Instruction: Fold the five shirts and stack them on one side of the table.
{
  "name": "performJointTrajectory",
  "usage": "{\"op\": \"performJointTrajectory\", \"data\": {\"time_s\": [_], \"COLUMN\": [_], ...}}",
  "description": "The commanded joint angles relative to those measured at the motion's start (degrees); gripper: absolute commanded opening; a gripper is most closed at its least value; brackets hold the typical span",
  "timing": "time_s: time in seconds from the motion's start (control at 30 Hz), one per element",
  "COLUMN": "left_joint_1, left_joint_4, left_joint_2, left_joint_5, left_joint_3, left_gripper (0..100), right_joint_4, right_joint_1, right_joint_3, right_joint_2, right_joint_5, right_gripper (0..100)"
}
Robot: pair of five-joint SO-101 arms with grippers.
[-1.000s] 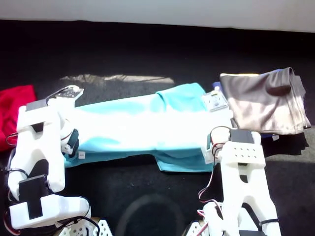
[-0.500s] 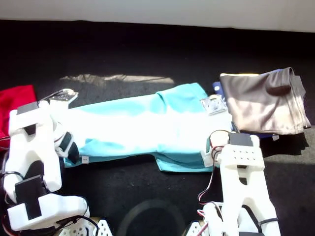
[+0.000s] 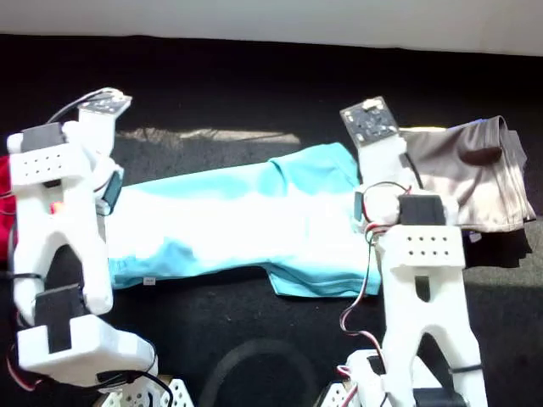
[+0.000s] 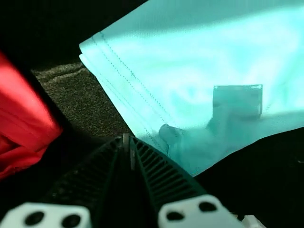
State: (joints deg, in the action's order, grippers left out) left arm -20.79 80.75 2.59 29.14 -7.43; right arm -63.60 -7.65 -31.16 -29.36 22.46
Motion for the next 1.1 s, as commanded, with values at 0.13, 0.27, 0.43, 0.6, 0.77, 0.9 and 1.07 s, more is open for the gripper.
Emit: {"op": "performJointTrajectory", "data": {"time_s": [0.13,0.27,0.43,0.6,0.77,0.9,1.07], "left_joint_1": [5.4,4.6,2.9,-1.2,-4.4,-4.9,-5.9], "left_joint_4": [-5.5,-5.2,-1.4,5.5,9.8,13.6,17.6], "left_joint_2": [18.4,29.3,42.0,53.5,64.1,69.1,68.6], "left_joint_5": [-8.4,-10.1,-10.0,-9.8,-7.7,-7.2,-7.2], "left_joint_3": [11.5,22.2,38.1,57.5,75.4,84.5,92.1], "left_gripper": [1,1,1,1,1,1,1], "right_joint_4": [11.2,14.9,16.4,16.2,12.9,10.1,1.5], "right_joint_1": [-3.7,-3.7,-3.7,-2.2,-0.9,-0.2,0.5], "right_joint_3": [8.7,17.6,32.7,43.6,51.5,56.5,63.7], "right_joint_2": [20.0,34.0,51.5,63.3,69.7,72.3,72.3], "right_joint_5": [-8.2,-10.8,-12.1,-12.0,-12.0,-12.0,-12.1], "right_gripper": [2.7,2.7,2.7,2.7,2.7,2.6,2.6]}}
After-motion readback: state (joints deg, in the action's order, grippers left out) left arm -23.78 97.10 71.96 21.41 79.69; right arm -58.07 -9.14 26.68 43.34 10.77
